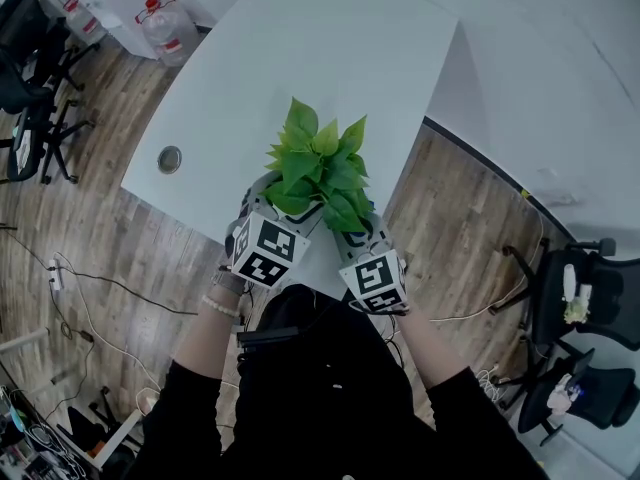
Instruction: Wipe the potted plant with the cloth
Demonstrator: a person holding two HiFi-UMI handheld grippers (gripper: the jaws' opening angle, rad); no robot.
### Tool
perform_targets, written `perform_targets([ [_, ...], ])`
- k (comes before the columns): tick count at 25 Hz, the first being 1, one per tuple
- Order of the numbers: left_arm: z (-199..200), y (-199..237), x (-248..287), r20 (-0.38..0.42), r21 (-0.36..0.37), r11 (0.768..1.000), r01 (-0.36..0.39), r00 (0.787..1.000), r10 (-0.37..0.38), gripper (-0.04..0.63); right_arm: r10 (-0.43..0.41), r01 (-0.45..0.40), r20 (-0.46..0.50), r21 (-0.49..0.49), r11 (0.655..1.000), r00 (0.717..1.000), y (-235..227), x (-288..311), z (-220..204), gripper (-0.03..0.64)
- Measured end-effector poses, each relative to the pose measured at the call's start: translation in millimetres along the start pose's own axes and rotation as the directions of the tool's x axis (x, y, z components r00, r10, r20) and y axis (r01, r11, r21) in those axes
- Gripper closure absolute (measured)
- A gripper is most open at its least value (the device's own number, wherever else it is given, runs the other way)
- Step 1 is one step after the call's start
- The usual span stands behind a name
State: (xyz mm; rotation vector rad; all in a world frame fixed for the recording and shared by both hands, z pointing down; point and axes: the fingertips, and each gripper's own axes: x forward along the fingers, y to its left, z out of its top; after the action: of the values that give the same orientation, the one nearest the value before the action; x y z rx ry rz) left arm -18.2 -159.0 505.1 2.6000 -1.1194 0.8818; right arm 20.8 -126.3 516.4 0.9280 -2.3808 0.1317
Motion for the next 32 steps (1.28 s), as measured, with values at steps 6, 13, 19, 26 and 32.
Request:
perform_targets([
  [6, 0.7, -1.7, -0.1, -0.007, -0.020, 1.000, -0.013, 1.000, 0.013, 0.238, 0.024, -0.025, 0.012, 0.038, 0.999, 1.000, 22.8, 4.5, 3.3, 0.537],
  [13, -2.9, -6.1, -5.2, 0.004, -0.044, 0.999, -0.008, 1.000, 0.008, 0.236, 0.027, -0.029, 0.019, 0.103, 0.994, 0.999, 28.1, -4.3, 5.2, 0.537],
  [19, -14.8, -1.9, -15.3, 0.000, -0.080, 0.997, -0.014, 1.000, 0.014, 0.236, -0.031, 0.030, 0.005, 0.142, 0.989, 1.000, 10.7, -16.4, -0.3, 0.537],
  [26, -11.2, 15.5, -45.5, 0.023, -0.112, 0.992, -0.064, 0.997, 0.067, 0.238, -0.124, 0.124, -0.015, 0.174, 0.977, 0.992, -24.5, -40.6, -4.3, 0.537],
  [32, 12.7, 34.6, -78.6, 0.098, -0.081, 0.976, -0.201, 0.973, 0.208, 0.469, -0.231, 0.231, -0.020, 0.166, 0.959, 0.973, -58.5, -66.2, -1.1, 0.537],
])
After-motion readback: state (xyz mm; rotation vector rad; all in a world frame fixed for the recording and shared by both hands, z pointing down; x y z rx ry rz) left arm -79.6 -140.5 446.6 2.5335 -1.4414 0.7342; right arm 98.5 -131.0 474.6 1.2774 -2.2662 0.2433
